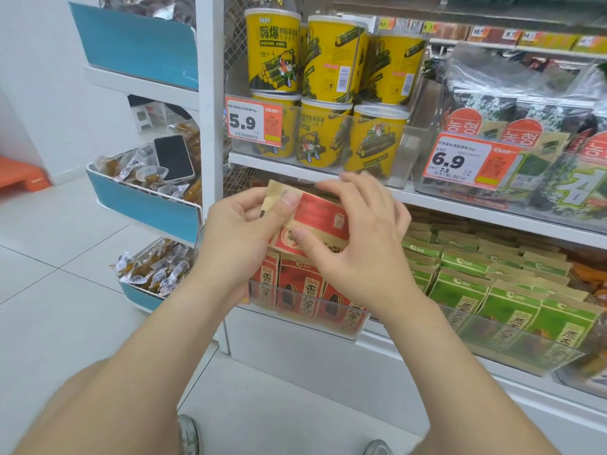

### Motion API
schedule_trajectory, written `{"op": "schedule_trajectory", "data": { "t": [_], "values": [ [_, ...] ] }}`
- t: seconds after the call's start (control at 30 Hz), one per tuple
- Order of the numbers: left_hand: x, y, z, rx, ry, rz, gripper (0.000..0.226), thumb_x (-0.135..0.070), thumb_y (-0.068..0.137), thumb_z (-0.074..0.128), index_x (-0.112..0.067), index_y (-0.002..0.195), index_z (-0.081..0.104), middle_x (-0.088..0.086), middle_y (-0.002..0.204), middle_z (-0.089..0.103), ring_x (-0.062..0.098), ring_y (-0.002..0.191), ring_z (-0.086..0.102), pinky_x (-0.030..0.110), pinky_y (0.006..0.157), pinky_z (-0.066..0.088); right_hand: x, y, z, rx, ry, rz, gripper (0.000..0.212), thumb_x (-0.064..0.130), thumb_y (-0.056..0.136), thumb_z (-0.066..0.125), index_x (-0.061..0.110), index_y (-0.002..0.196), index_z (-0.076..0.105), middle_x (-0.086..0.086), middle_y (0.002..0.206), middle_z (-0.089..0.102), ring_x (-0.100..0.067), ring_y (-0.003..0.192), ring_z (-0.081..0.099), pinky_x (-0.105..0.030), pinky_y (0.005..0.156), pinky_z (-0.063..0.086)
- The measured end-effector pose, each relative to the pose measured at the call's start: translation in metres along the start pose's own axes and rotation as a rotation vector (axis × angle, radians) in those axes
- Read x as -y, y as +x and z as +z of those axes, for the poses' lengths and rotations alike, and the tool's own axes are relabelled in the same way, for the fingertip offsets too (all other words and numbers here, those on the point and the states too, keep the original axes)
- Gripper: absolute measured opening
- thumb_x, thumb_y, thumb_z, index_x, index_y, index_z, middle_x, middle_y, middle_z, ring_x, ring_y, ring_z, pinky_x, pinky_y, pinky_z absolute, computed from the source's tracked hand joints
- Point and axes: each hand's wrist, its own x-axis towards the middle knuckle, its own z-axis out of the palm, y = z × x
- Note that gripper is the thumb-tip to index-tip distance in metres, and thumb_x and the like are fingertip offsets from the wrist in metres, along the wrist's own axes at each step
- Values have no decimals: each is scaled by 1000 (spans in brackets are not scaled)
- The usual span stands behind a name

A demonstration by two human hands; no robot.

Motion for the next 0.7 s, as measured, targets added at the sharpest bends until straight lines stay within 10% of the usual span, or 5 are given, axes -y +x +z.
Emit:
{"op": "schedule_trajectory", "data": {
  "t": [0.17, 0.47, 0.7],
  "values": [
    [1, 1, 1, 98, -85, 42, 27, -15, 90, 80, -13, 117, 79, 14, 106, 82, 25, 92, 78, 35, 82, 65, 1, 1, 2, 88, 234, -43, 51, 47, 108, 56, 42, 153, 34, 7, 134, 63, -18, 115, 64, -47, 93, 53],
    [1, 0, 0, 165, -138, -12, 20, -5, 106, 60, 0, 119, 75, 21, 116, 79, 36, 111, 77, 40, 90, 66, 0, 4, 2, -130, 229, -45, 37, 51, 96, 76, 29, 120, 60, 10, 110, 61, -6, 99, 58, -20, 81, 46],
    [-2, -4, 2, 168, -127, -25, 18, -6, 103, 65, 0, 115, 78, 25, 114, 78, 33, 99, 78, 37, 82, 66, 3, 1, 11, -181, 71, -120, 24, 34, 107, 60, 17, 124, 61, 2, 97, 69, -27, 79, 66, -46, 67, 54]
  ]
}}
